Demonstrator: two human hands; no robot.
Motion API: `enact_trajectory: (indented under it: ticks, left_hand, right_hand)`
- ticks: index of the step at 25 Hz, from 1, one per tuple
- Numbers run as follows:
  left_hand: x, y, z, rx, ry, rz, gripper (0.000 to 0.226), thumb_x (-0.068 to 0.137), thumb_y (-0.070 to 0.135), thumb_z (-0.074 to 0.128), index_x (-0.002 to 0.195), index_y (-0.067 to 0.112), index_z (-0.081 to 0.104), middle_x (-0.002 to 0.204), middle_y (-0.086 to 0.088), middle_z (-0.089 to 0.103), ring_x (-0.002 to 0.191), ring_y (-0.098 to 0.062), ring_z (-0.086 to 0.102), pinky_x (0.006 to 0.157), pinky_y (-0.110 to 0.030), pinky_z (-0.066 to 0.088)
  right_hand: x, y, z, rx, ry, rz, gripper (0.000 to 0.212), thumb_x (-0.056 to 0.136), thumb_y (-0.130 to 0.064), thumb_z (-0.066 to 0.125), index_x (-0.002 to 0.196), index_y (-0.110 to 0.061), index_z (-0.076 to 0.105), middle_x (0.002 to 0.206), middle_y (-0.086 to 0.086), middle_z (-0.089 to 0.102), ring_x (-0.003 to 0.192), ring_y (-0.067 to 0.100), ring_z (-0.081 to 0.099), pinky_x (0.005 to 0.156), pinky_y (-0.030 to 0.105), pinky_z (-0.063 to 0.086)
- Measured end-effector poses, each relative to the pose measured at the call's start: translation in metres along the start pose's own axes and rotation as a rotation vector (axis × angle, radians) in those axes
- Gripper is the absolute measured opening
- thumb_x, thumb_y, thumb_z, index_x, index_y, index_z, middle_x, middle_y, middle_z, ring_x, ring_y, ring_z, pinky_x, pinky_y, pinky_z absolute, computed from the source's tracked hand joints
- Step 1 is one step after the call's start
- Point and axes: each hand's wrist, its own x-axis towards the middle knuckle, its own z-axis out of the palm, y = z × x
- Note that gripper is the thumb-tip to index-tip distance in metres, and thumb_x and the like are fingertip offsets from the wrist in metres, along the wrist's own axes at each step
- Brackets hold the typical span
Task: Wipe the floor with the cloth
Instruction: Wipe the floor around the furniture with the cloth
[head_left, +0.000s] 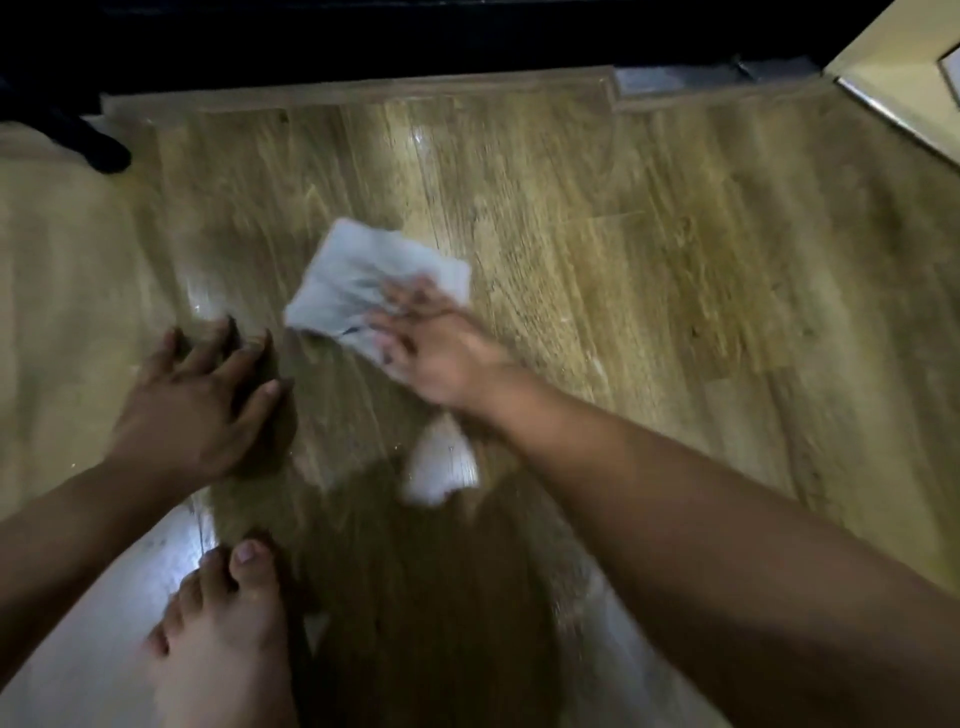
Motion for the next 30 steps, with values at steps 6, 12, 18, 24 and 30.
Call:
enact_trajectory:
  ticks: [6,12,18,24,30]
  left_hand:
    - [0.002,-0.007,0.002,0.006,-0.086,-0.083,0.086,0.087,0.075,0.004,0.158,0.03,0.024,0.165,-0.013,0.018,0.149,-0.044,0.015,0.12,-0.056,0.017]
    - [-0.004,-0.003,-0.01,-0.171,-0.096,-0.128,0.066,0.098,0.061,0.026,0.158,0.033,0.024,0.168,-0.004,0.009,0.153,-0.036,0.002,0.122,-0.053,0.014]
    - [-0.075,-0.037,-0.002,-0.284,0.17,-0.362,0.063,0.097,0.039,0.057,0.153,0.02,0.037,0.162,-0.014,0.028,0.15,-0.035,0.022,0.118,-0.047,0.028]
    - [-0.223,-0.067,0.049,-0.343,0.011,-0.636,0.093,0.084,0.047,0.073,0.155,0.011,0.025,0.161,-0.017,0.024,0.149,-0.035,0.022,0.116,-0.048,0.033]
    - [-0.261,-0.068,0.09,-0.345,-0.348,-0.738,0.146,0.067,0.055,0.085,0.15,0.025,-0.031,0.155,-0.017,-0.039,0.142,-0.062,-0.012,0.105,-0.062,0.039]
  right_hand:
    - [-0.11,0.212,-0.057,0.094,0.22,0.747,0.045,0.104,-0.03,0.037,0.142,-0.009,0.045,0.153,0.017,0.036,0.149,0.028,0.016,0.119,0.043,0.015]
    - [-0.064,0.103,-0.008,-0.05,0.209,0.695,0.073,0.093,-0.059,0.022,0.148,-0.013,0.033,0.157,0.017,0.026,0.147,0.039,0.011,0.119,0.055,0.004]
    - [0.002,-0.112,0.065,-0.133,0.05,0.076,0.061,0.096,-0.058,0.025,0.151,-0.032,0.026,0.163,-0.001,0.01,0.149,0.034,-0.011,0.118,0.056,-0.007]
    - [0.026,-0.194,0.081,-0.295,-0.203,-0.315,0.053,0.101,-0.047,0.022,0.153,-0.034,0.019,0.164,-0.004,0.003,0.148,0.032,-0.014,0.118,0.055,-0.008]
    - [0.11,-0.19,0.042,-0.426,-0.231,-0.292,0.054,0.1,-0.041,0.03,0.152,-0.036,0.015,0.163,-0.001,0.005,0.148,0.039,0.0,0.116,0.058,0.014]
